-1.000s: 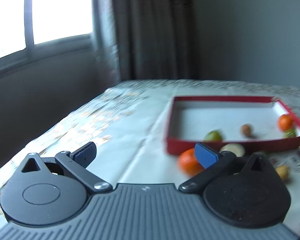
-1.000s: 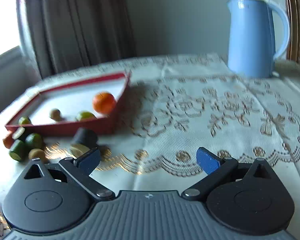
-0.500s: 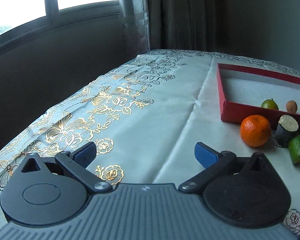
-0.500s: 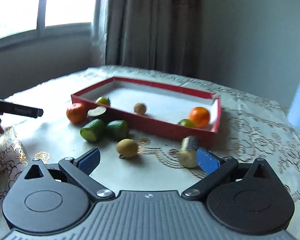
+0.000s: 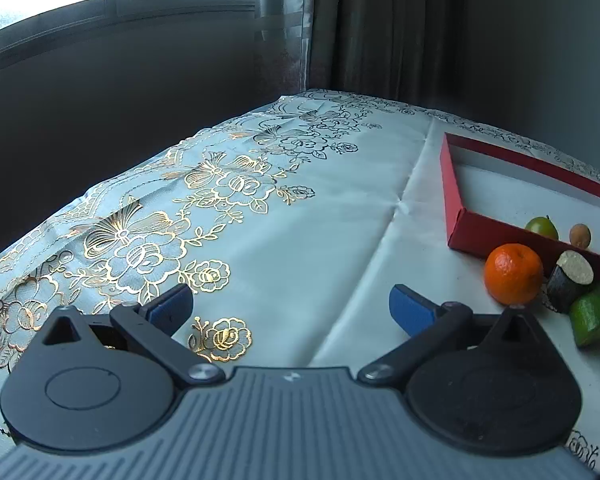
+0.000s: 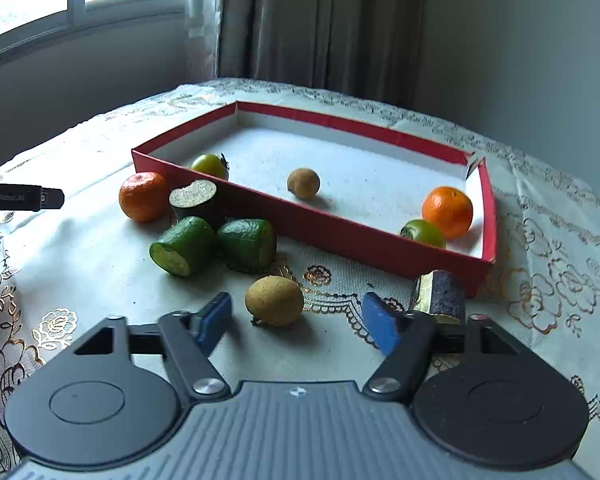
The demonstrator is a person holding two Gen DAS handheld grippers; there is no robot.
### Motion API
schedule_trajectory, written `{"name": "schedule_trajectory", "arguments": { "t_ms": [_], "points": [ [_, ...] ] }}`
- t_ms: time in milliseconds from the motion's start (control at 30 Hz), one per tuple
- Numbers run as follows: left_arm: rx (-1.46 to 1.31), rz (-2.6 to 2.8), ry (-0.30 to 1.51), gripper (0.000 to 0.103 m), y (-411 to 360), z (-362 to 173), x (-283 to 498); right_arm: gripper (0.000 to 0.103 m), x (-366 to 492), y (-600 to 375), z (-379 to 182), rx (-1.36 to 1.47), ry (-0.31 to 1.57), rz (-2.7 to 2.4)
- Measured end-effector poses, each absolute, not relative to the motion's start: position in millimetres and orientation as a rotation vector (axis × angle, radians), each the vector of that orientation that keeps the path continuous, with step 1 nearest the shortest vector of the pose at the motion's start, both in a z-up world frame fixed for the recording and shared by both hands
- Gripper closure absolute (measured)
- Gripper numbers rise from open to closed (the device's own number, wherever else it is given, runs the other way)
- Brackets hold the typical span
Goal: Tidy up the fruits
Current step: 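Move the right tool to the yellow-brown round fruit and close on it, then carry the yellow-brown fruit into the red box and open the right gripper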
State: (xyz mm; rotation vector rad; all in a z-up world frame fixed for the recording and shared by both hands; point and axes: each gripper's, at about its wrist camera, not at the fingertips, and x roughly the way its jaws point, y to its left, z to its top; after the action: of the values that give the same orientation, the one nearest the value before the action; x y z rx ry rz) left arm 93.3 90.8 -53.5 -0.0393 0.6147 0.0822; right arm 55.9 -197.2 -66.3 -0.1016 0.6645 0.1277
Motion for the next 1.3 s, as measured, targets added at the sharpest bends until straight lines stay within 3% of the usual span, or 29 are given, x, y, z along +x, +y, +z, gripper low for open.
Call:
{"name": "schedule_trajectory", "arguments": {
  "t_ms": [500, 1300],
  "points": [
    [-0.054, 0.086, 0.622, 0.000, 92, -53, 94, 0.072, 60, -193, -65, -0.082, 0.658, 0.171],
    [-0.043, 0.122, 0.628, 0.000, 92, -54, 95, 0.074, 48, -194, -33, -0.072, 0.528, 0.035]
  ]
}}
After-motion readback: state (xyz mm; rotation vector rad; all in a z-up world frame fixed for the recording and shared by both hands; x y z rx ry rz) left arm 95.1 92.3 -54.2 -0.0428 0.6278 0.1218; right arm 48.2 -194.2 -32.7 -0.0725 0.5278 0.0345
